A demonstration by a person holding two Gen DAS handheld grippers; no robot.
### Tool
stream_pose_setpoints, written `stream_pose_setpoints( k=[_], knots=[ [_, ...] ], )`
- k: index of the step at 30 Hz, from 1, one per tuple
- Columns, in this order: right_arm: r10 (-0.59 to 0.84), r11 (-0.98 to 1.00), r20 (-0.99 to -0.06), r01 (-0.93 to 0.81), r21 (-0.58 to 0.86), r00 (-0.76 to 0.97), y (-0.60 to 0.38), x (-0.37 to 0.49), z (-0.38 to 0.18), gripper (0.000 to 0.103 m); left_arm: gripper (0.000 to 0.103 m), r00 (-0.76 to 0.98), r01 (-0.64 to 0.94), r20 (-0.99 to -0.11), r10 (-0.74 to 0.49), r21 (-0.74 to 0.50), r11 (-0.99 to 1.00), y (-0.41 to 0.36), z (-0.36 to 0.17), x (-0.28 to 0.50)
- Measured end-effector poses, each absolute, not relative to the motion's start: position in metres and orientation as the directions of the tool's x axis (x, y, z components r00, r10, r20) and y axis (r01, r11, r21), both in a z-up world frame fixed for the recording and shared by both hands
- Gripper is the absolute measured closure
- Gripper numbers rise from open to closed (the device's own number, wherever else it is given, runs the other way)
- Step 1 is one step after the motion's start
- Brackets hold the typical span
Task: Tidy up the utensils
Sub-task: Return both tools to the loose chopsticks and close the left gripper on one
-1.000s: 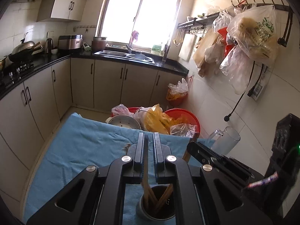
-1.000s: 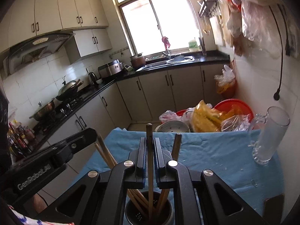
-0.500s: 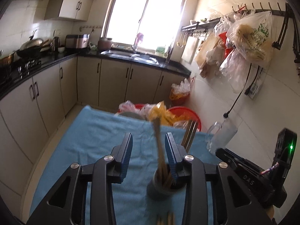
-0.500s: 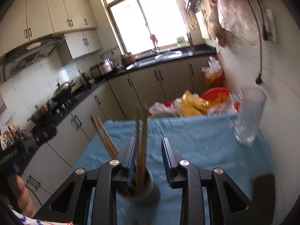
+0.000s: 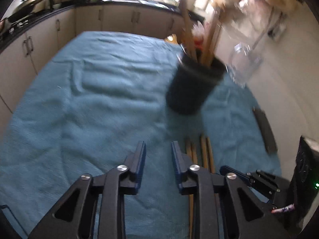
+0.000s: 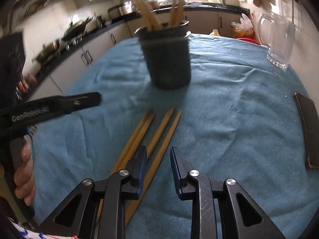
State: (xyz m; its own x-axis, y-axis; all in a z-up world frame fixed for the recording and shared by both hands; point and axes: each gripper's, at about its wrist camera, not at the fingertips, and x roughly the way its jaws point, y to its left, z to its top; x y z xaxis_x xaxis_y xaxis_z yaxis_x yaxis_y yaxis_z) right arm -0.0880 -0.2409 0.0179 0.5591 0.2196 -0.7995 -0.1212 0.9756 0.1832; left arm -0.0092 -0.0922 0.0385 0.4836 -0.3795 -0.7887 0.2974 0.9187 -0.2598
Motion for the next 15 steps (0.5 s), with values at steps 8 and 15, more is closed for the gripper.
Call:
stream_pose_setpoints(
  k=[8,15],
  knots=[
    [0.183,0.983,-0.800,-0.091,0.160,0.572,-0.255,-0.088,0.014,0.088,0.085,0.440,0.398,-0.820,-0.365,-0.186,0.898,-0.136,0.019,-0.013],
    [0.189,0.981,-0.795,-0.081,0.174,0.576,-0.257,-0.093,0.015,0.089,0.103,0.435,0.416,-0.843,-0.317,-0.124,0.901,-0.149,0.015,-0.006]
  ],
)
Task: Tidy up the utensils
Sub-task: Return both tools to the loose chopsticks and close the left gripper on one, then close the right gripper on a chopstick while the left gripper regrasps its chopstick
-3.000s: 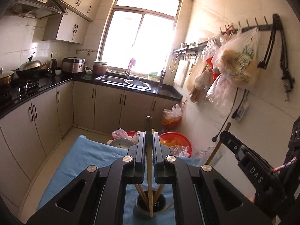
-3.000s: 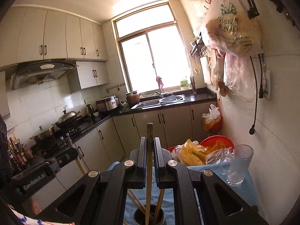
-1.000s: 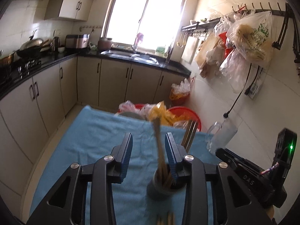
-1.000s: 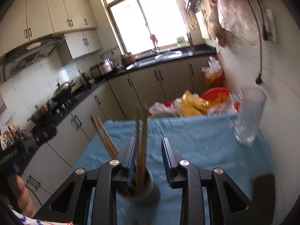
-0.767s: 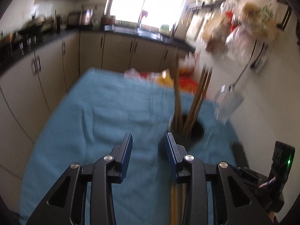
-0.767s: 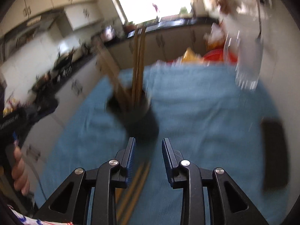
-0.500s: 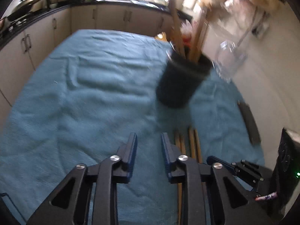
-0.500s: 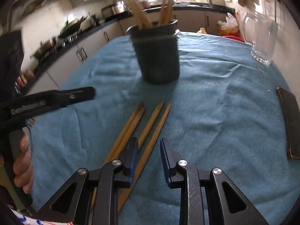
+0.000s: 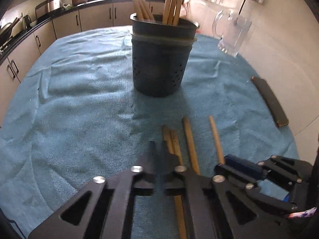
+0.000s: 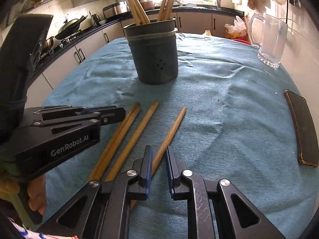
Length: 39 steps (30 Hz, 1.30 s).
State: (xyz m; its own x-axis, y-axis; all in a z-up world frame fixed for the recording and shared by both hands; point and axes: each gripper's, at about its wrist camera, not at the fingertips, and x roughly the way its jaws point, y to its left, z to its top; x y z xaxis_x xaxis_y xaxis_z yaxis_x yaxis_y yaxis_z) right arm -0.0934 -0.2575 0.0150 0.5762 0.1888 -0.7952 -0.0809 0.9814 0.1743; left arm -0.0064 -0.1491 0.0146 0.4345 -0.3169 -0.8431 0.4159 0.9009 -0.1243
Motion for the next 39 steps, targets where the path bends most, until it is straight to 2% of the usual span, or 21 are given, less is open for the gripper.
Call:
stream_pose_setpoints(
  k=[5,11,17,29,34,39],
  knots=[
    [0.197,0.980,-0.794,-0.083,0.183,0.575,-0.261,-0.096,0.015,0.089,0.103,0.438,0.430,-0.840,-0.321,-0.117,0.895,-0.148,0.010,-0.007],
    [0.203,0.978,-0.788,-0.081,0.193,0.581,-0.261,-0.097,0.015,0.089,0.103,0.391,0.429,-0.809,-0.438,-0.261,0.865,-0.142,0.016,-0.004],
    [0.208,0.977,-0.784,-0.078,0.201,0.585,-0.263,-0.098,0.015,0.088,0.103,0.436,0.461,-0.834,-0.338,-0.115,0.880,-0.168,0.014,-0.002],
    [0.215,0.974,-0.785,-0.074,0.213,0.581,-0.268,-0.100,0.015,0.089,0.103,0.423,0.439,-0.850,-0.312,-0.109,0.892,-0.151,0.011,0.012],
    [0.208,0.976,-0.786,-0.069,0.207,0.583,-0.266,-0.099,0.015,0.089,0.103,0.386,0.410,-0.837,-0.388,-0.221,0.885,-0.146,0.017,0.020],
    [0.209,0.976,-0.785,-0.070,0.209,0.583,-0.267,-0.099,0.015,0.089,0.102,0.370,0.398,-0.836,-0.405,-0.251,0.882,-0.160,0.020,0.036]
  ],
)
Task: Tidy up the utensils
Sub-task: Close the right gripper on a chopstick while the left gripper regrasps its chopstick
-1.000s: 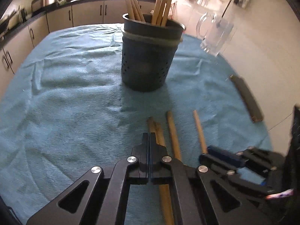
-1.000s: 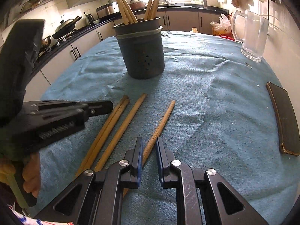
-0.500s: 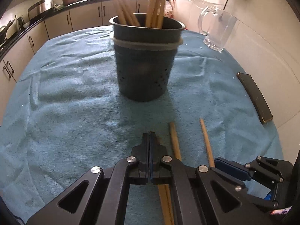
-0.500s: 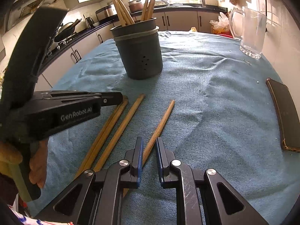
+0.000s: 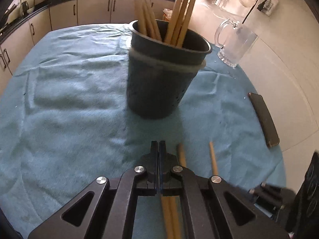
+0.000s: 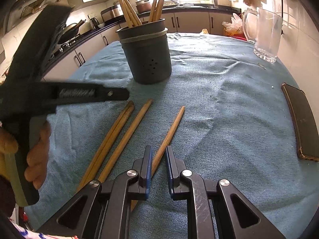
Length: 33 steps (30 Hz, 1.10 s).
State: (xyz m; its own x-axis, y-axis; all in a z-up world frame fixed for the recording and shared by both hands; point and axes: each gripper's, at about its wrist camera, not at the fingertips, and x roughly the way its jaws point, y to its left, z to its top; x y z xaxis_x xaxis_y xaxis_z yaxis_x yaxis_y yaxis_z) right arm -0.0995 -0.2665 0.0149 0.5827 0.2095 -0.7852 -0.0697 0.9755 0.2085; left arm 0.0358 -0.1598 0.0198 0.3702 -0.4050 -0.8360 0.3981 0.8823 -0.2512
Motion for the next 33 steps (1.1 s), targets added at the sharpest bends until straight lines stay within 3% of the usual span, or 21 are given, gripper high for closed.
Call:
stream_pose_setpoints(
  k=[8,18,23,33],
  knots=[
    [0.227,0.971,-0.783,-0.072,0.229,0.578,-0.271,-0.098,0.014,0.089,0.099,0.385,0.469,-0.886,-0.258,-0.053,0.882,-0.177,0.014,0.029],
    [0.208,0.976,-0.807,-0.063,0.208,0.553,-0.274,-0.099,0.015,0.089,0.099,0.390,0.322,-0.880,-0.270,-0.144,0.936,-0.098,0.027,0.031],
    [0.195,0.979,-0.826,-0.051,0.198,0.529,-0.280,-0.103,0.016,0.090,0.091,0.353,0.291,-0.875,-0.332,-0.235,0.927,-0.081,0.031,0.016],
    [0.122,0.988,-0.883,0.029,0.152,0.453,-0.302,-0.075,0.018,0.090,0.091,0.326,0.347,-0.902,-0.283,-0.164,0.923,-0.122,0.018,0.002]
  ],
)
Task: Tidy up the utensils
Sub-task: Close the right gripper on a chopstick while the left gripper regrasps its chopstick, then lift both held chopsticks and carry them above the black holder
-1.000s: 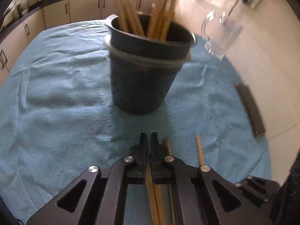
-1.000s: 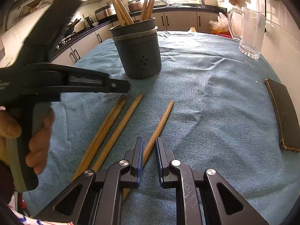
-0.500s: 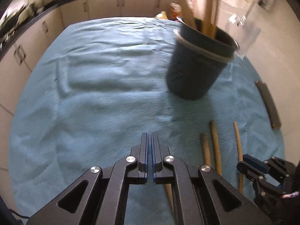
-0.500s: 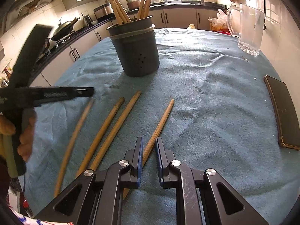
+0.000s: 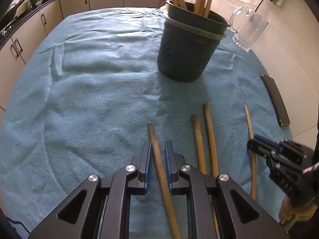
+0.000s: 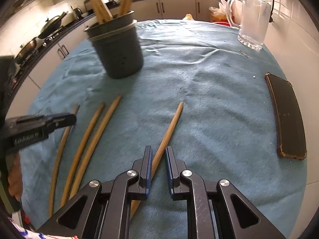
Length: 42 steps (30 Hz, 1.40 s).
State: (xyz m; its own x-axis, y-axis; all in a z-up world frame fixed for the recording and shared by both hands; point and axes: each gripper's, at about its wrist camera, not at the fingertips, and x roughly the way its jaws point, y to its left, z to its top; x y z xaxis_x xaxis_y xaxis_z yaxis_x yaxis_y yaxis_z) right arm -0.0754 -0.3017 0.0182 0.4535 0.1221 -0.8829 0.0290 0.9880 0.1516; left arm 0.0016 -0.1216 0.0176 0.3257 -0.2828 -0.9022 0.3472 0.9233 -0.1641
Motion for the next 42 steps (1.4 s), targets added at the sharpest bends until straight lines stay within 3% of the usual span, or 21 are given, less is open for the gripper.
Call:
stream_pose_setpoints(
  k=[13,17,26,34,42],
  knots=[
    [-0.013,0.995,-0.923,0.092,0.025,0.385,-0.289,-0.022,0.020,0.090,0.091,0.344,0.367,-0.896,-0.279,-0.146,0.919,-0.125,0.017,0.004],
    [-0.021,0.996,-0.908,0.085,0.016,0.417,-0.283,-0.017,0.021,0.097,0.096,0.390,0.379,-0.882,-0.265,-0.109,0.919,-0.127,0.017,-0.005],
    [0.076,0.982,-0.769,0.084,0.166,0.635,-0.308,-0.061,0.078,0.098,0.096,0.528,0.372,-0.766,-0.366,-0.179,0.911,-0.094,0.078,-0.038],
    [0.061,0.982,-0.632,0.066,0.176,0.773,-0.312,-0.116,0.139,0.098,0.096,0.642,0.354,-0.649,-0.409,-0.222,0.909,-0.065,0.136,-0.080],
    [0.045,0.989,-0.547,0.038,0.140,0.836,-0.304,-0.162,0.174,0.098,0.096,0.727,0.365,-0.558,-0.401,-0.180,0.913,-0.057,0.167,-0.122]
  ],
)
